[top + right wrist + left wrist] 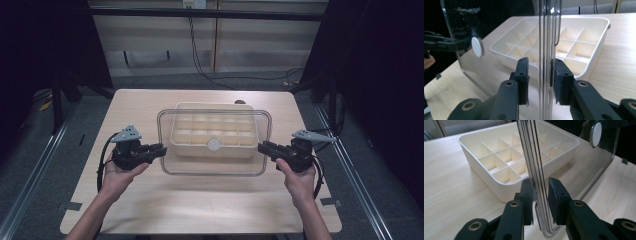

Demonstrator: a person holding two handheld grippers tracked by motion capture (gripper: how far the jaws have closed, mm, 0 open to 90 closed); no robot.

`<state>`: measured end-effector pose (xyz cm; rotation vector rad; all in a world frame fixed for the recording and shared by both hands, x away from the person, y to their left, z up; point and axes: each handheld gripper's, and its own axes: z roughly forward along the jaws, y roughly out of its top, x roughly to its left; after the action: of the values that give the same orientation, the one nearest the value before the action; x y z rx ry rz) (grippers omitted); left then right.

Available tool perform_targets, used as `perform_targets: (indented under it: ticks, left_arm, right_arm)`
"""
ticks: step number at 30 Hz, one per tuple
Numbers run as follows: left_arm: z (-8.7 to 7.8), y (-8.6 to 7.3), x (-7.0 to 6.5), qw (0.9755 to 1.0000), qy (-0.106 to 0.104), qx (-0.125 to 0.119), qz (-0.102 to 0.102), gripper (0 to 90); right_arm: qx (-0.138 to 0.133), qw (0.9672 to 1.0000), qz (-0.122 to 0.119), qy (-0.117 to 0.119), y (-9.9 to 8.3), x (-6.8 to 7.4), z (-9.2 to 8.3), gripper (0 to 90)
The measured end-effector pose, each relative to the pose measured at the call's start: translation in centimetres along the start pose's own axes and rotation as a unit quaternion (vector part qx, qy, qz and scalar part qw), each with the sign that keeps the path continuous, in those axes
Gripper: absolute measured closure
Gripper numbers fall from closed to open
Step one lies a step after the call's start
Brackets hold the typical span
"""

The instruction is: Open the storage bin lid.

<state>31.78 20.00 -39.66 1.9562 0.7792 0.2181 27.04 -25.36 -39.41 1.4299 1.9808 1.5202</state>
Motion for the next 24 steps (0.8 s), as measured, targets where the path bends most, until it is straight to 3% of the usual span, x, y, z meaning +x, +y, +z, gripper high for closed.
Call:
perform_targets:
  ticks: [2, 8, 24]
  left_arm:
    - [-0.1, 0.0, -0.2, 0.9999, 0.003, 0.002, 0.011, 74.8]
    - [-0.3, -0.5, -0.5, 0.9998, -0.001, 0.007, 0.017, 74.9]
    - [-1.0, -3.0, -1.6, 0.9991, 0.002, 0.038, 0.018, 74.5]
  right_arm:
    - [0.002, 1.0000, 0.002, -0.001, -0.4, 0.0, -0.1, 68.4]
    - [0.007, 0.9999, 0.003, 0.007, -1.1, 0.2, -0.6, 68.7]
    - [0.045, 0.9988, 0.007, 0.018, -3.2, 1.0, -0.4, 68.5]
